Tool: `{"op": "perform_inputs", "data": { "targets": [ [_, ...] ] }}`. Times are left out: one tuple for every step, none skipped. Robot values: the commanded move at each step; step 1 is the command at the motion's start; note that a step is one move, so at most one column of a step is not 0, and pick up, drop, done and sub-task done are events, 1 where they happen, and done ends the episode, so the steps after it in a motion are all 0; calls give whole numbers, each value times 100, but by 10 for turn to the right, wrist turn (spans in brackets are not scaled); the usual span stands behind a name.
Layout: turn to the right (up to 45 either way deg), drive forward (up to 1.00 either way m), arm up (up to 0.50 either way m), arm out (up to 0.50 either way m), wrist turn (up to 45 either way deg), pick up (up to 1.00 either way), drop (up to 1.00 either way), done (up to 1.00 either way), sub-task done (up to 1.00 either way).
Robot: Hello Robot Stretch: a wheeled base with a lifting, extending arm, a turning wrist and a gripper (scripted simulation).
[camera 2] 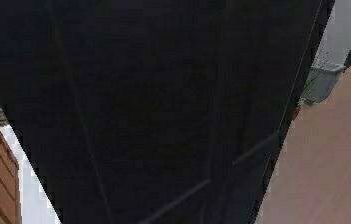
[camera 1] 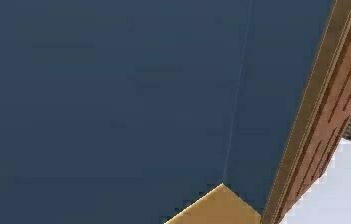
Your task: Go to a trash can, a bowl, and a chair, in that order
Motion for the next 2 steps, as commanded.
{"op": "perform_inputs", "data": {
  "targets": [
    [0,20,0,0,0,0,0,0,0],
    [450,0,0,0,0,0,0,0,0]
  ]
}}
